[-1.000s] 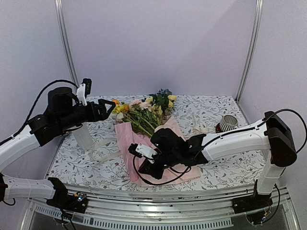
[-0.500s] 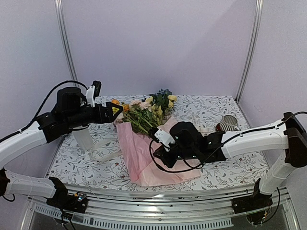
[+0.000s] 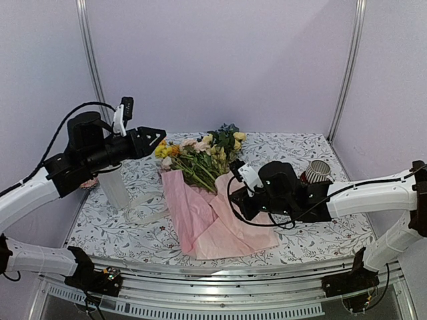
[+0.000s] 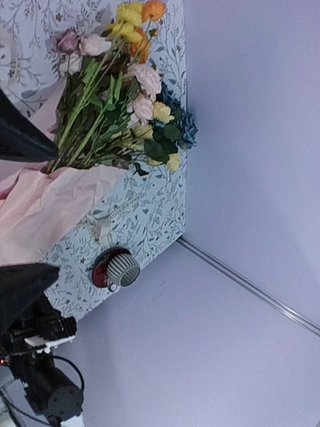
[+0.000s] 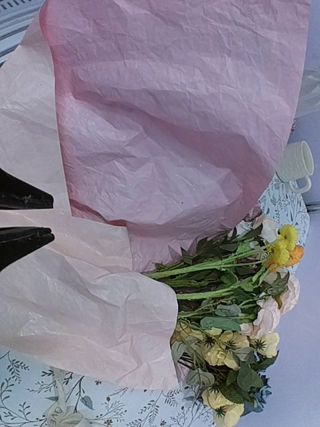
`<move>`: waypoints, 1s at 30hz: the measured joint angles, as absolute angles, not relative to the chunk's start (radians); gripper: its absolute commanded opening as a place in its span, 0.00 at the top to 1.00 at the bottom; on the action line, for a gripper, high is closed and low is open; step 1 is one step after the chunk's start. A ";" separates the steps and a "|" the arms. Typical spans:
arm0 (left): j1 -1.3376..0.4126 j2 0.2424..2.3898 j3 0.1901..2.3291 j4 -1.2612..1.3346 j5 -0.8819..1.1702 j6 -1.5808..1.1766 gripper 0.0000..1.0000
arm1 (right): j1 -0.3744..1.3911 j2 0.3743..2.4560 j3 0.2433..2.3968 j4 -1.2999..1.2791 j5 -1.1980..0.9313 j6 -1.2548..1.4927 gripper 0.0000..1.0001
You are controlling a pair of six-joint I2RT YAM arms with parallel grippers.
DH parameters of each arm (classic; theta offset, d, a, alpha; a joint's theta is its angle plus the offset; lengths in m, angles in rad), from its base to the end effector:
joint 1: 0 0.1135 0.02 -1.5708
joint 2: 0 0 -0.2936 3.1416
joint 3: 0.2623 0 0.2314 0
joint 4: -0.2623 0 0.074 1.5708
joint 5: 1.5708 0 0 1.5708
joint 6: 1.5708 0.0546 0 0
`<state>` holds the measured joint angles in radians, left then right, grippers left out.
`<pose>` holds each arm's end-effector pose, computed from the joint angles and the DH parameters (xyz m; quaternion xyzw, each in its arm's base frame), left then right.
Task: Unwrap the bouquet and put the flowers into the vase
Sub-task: Adjust the 2/3-folded wrapping paper from the folded wrapping paper.
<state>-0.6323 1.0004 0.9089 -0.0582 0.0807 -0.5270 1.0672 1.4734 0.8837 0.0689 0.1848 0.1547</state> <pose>0.1720 -0.1315 0.3808 0.0661 0.7550 -0.3826 0.5285 0.1638 0.2766 0.2678 -0.3381 0.7939 0.2209 0.4546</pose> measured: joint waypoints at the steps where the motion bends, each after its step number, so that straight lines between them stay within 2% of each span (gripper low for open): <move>1: -0.648 1.030 0.936 -0.059 0.090 -0.525 0.73 | 1.065 1.475 0.884 0.070 0.183 0.160 0.90; 3: -0.698 1.087 0.989 -0.062 0.096 -0.522 0.95 | 1.064 1.482 0.884 0.071 0.182 0.165 0.91; 4: -0.724 1.109 1.007 -0.065 0.096 -0.530 1.00 | 1.064 1.488 0.885 0.071 0.183 0.169 0.91; 8: -0.890 1.259 1.151 -0.119 0.040 -0.525 1.00 | 1.059 1.501 0.885 0.062 0.213 0.204 0.91; 15: -1.044 1.524 1.398 -0.326 -0.142 -0.570 1.00 | 0.982 1.441 0.811 0.062 0.280 0.296 0.92; 22: -1.045 1.655 1.385 -0.440 -0.208 -0.657 1.00 | 0.937 1.349 0.736 0.069 0.312 0.368 0.92; 30: -0.965 1.685 1.224 -0.478 -0.188 -0.769 1.00 | 0.937 1.411 0.746 0.089 0.230 0.371 0.92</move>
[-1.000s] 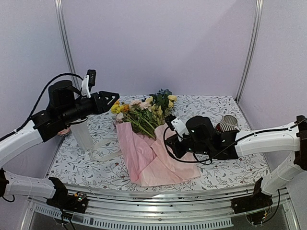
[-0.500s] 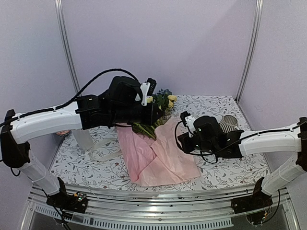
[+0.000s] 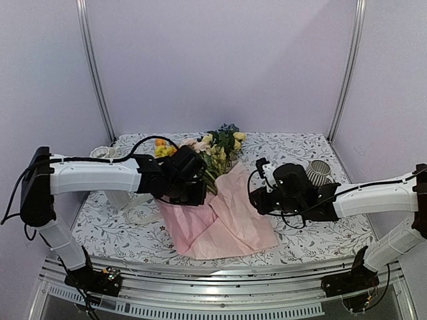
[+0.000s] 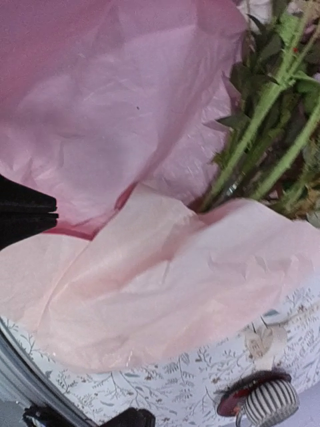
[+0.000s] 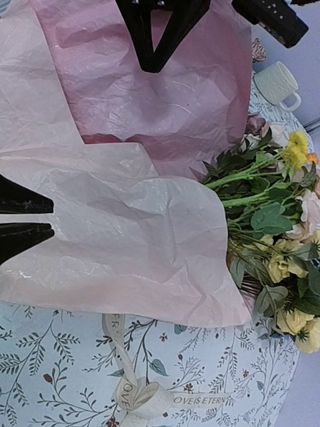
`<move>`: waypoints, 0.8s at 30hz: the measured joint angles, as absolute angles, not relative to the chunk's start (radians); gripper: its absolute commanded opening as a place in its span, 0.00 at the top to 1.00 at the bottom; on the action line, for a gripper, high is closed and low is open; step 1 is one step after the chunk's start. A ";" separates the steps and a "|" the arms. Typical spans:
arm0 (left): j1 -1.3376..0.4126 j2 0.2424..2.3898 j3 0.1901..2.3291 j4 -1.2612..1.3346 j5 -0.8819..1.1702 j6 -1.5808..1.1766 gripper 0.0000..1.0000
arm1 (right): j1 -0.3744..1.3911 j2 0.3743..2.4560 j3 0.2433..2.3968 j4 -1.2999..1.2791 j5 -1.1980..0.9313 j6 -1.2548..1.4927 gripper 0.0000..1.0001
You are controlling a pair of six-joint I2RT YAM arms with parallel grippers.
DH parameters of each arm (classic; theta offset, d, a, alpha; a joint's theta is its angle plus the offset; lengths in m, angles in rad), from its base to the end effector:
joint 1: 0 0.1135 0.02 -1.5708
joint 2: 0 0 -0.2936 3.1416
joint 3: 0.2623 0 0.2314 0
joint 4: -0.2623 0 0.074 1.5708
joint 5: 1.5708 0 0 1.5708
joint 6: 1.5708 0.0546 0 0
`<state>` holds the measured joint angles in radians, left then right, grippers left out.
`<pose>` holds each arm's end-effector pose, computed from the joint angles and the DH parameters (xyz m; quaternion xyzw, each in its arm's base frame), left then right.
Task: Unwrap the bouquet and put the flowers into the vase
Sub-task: Adjust the 2/3-folded wrapping paper from the folded wrapping paper.
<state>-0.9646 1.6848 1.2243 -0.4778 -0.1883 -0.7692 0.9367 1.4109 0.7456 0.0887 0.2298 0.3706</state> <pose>0.2111 -0.2865 0.2567 0.0632 0.9445 -0.1782 0.2685 0.1834 0.2284 0.2433 -0.1914 0.8537 0.2081 0.4374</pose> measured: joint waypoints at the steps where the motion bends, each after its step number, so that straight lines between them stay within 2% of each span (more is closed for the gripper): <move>1: -0.956 1.681 1.193 -0.478 -0.188 -0.784 1.00 | 0.937 1.424 0.748 0.089 0.221 0.371 0.92; 12: -0.880 1.513 0.805 -0.466 -0.169 -0.918 1.00 | 0.937 1.555 0.829 0.089 0.042 0.332 0.91; 24: -0.875 1.388 0.688 -0.443 -0.131 -0.973 1.00 | 0.937 1.666 0.912 0.066 -0.084 0.305 0.82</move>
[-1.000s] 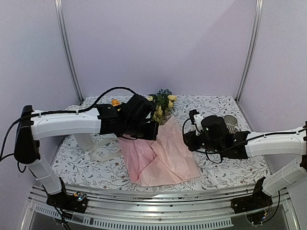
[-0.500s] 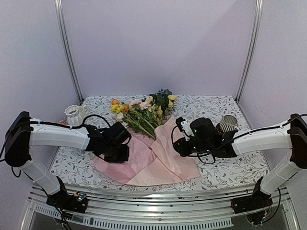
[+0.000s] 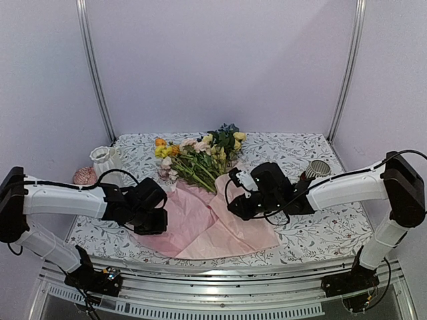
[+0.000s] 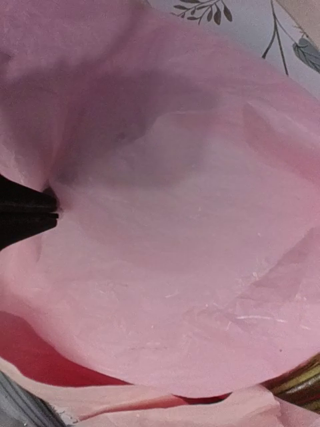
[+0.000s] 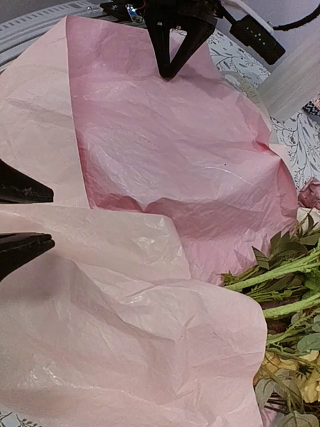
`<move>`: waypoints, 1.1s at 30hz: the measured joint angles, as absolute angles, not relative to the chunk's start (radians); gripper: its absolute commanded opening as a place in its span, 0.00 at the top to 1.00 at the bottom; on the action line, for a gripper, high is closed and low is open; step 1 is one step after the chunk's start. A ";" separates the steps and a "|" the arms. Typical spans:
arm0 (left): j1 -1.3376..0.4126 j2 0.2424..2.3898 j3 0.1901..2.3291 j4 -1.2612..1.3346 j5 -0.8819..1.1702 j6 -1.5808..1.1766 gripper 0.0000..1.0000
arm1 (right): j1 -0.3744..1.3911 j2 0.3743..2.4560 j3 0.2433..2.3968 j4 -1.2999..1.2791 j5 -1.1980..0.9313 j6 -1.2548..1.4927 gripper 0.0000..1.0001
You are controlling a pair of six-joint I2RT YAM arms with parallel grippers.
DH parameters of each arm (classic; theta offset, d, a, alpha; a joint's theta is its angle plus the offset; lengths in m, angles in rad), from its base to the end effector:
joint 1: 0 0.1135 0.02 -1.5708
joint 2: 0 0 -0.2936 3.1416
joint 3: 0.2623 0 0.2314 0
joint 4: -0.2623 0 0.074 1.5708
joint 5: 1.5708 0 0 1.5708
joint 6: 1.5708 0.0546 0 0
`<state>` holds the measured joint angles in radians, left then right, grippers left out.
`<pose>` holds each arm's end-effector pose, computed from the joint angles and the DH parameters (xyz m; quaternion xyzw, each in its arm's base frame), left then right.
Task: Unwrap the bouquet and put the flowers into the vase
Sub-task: Adjust the 2/3-folded wrapping paper from the folded wrapping paper.
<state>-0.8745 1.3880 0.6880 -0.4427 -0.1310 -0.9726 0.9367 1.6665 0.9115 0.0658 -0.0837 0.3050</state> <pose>0.1526 -0.1714 0.1876 -0.0617 0.9732 -0.1305 0.1788 0.2043 0.2855 0.2146 -0.2976 0.8534 0.2788 0.3247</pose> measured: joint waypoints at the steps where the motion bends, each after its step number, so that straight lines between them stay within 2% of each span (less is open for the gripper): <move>1: -0.875 1.374 0.687 -0.443 -0.125 -0.972 1.00 | 0.937 1.670 0.918 0.064 -0.089 0.300 0.82; 3: -0.875 1.352 0.688 -0.437 -0.116 -0.961 1.00 | 0.937 1.682 0.937 0.054 -0.097 0.292 0.76; 15: -0.839 1.327 0.878 -0.385 -0.074 -0.804 1.00 | 0.984 1.728 1.019 -0.009 -0.064 0.254 0.70; 33: -0.769 1.599 1.010 -0.165 0.040 -0.712 1.00 | 0.989 1.727 1.016 -0.038 0.021 0.250 0.68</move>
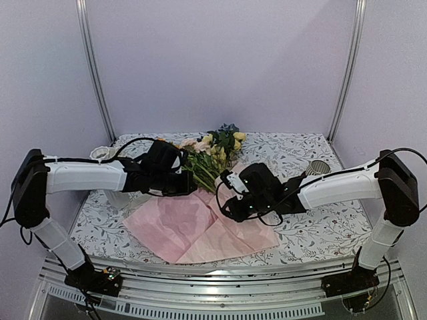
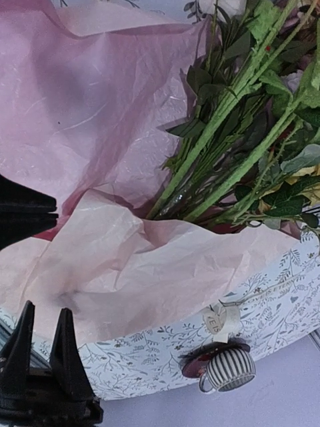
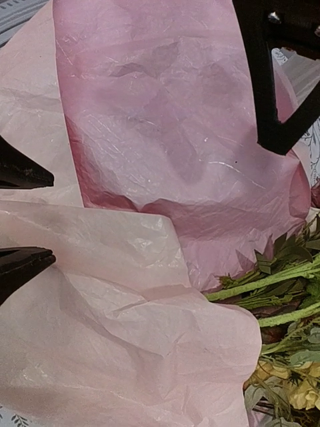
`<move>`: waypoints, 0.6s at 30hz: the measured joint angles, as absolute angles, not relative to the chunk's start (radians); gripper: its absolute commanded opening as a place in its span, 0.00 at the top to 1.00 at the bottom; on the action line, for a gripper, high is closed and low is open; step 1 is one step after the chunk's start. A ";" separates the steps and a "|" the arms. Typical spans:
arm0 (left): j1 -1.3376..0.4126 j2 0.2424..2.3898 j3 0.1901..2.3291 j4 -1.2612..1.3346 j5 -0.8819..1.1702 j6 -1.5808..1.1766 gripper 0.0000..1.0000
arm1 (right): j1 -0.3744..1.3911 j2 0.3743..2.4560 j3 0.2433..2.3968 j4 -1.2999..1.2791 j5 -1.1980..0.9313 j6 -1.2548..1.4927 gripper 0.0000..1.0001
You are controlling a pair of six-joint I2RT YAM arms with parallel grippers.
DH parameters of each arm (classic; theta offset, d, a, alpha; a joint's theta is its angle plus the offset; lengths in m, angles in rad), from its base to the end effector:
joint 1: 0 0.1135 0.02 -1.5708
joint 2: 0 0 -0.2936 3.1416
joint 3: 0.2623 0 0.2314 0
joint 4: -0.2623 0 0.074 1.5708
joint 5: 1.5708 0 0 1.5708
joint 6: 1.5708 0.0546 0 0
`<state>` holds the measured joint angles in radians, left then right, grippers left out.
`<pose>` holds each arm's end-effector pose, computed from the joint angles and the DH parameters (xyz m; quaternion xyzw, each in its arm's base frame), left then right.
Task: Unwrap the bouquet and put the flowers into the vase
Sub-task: Adjust the 2/3-folded wrapping paper from the folded wrapping paper.
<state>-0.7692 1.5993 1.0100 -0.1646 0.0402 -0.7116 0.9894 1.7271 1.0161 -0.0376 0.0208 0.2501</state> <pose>0.2436 -0.2389 0.2447 0.0344 0.9169 -0.2815 0.2807 0.2033 0.3073 0.2156 -0.3273 0.8562 0.2243 0.3308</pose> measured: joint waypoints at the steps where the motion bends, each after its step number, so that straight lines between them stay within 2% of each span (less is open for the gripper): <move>1: -0.769 1.617 1.020 -0.156 0.045 -0.710 1.00 | 0.989 1.727 1.014 -0.038 0.026 0.250 0.68; 18: -0.750 1.797 1.060 -0.071 0.101 -0.711 1.00 | 0.918 1.728 1.007 -0.030 -0.014 0.255 0.68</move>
<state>-0.7502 1.7973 1.0603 -0.0711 0.1005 -0.7113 0.9180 1.7275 1.0065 -0.0303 -0.0135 0.2550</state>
